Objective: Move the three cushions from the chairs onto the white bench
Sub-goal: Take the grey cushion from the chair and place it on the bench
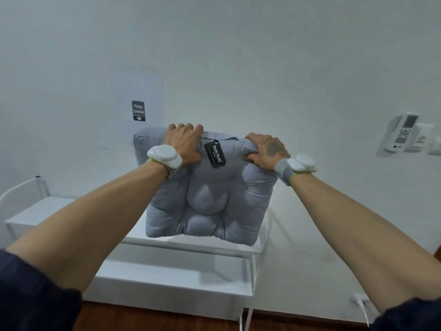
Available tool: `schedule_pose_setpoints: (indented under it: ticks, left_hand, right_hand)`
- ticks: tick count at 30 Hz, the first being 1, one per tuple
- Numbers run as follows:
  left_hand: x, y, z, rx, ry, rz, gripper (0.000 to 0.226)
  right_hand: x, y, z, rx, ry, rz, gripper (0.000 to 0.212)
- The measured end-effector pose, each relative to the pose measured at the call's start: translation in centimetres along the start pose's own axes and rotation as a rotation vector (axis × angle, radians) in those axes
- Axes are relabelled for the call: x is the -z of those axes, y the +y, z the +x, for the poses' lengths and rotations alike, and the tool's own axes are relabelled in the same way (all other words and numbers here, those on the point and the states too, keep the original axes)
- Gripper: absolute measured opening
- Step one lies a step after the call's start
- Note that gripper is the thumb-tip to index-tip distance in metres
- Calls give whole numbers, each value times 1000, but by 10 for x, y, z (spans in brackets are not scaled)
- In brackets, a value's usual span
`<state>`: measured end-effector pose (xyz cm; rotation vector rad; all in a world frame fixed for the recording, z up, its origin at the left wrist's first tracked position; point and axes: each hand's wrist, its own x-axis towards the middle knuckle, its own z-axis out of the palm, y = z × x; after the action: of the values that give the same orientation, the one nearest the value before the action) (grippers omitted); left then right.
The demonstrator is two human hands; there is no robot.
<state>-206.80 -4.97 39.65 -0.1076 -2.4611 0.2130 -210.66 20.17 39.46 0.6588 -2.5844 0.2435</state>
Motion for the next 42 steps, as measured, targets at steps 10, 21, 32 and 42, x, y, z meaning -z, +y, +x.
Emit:
schedule_pose_setpoints:
  ticks: [10,21,32,42]
  left_hand:
    - [-90,-10,59,-81,-34,-80,26]
    - [-166,-8,119,-55,-184,-122,34]
    - [-225,-26,132,-39,-187,-106,65]
    - [-231,-24,121,16,-153,-108,68]
  right_hand:
    - [-54,30,53,-107,-79,-44,40]
    - [-109,77,122,-139,-197,-24,47]
    - [-174,102,151,5,20,-253,59]
    - [-178,88,148,-158,-72,-258,71]
